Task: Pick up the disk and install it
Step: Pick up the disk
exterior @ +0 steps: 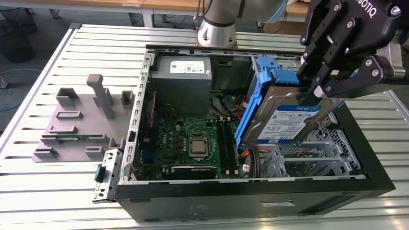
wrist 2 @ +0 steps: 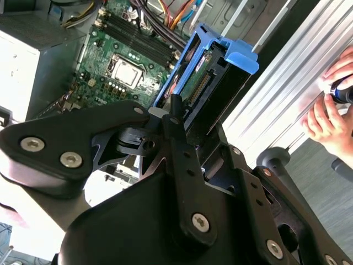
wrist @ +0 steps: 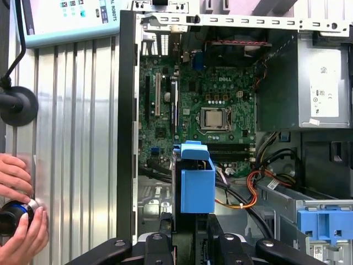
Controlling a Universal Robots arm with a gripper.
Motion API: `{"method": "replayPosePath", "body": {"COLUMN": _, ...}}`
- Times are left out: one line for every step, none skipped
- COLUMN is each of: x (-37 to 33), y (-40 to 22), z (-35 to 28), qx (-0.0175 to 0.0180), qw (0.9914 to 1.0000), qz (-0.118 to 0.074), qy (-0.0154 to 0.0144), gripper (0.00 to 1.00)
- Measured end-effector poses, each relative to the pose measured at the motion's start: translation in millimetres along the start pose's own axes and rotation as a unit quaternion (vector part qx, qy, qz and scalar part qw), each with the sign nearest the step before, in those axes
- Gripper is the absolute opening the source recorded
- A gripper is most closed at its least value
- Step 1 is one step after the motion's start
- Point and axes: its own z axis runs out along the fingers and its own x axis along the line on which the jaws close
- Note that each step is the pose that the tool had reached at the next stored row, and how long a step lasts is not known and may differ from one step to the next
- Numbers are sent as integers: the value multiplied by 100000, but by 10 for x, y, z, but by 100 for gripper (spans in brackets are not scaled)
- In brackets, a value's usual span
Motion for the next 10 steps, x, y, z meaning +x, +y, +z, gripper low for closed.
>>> {"method": "replayPosePath", "body": {"x": 0, "y": -17, "z": 0, "qx": -1, "qw": 100000, "qz": 0, "qy": 8, "gripper": 35}}
{"method": "replayPosePath", "body": {"x": 0, "y": -34, "z": 0, "qx": 0, "qw": 100000, "qz": 1, "qy": 4, "gripper": 35}}
{"method": "replayPosePath", "body": {"x": -1, "y": -52, "z": 0, "qx": 0, "qw": 100000, "qz": 1, "qy": 0, "gripper": 35}}
{"method": "replayPosePath", "body": {"x": -1, "y": -73, "z": 0, "qx": 0, "qw": 100000, "qz": 3, "qy": 1, "gripper": 35}}
{"method": "replayPosePath", "body": {"x": -1, "y": -97, "z": -1, "qx": -1, "qw": 100000, "qz": 4, "qy": 2, "gripper": 35}}
{"method": "replayPosePath", "body": {"x": -1, "y": -122, "z": -1, "qx": -4, "qw": 100000, "qz": 2, "qy": 3, "gripper": 35}}
{"method": "replayPosePath", "body": {"x": -2, "y": -147, "z": -1, "qx": -10, "qw": 100000, "qz": 1, "qy": 6, "gripper": 35}}
{"method": "replayPosePath", "body": {"x": -2, "y": -173, "z": -2, "qx": -15, "qw": 100000, "qz": 2, "qy": 5, "gripper": 35}}
{"method": "replayPosePath", "body": {"x": -2, "y": -201, "z": -1, "qx": -20, "qw": 100000, "qz": -2, "qy": 0, "gripper": 35}}
{"method": "replayPosePath", "body": {"x": -2, "y": -229, "z": -2, "qx": -27, "qw": 100000, "qz": 2, "qy": 2, "gripper": 35}}
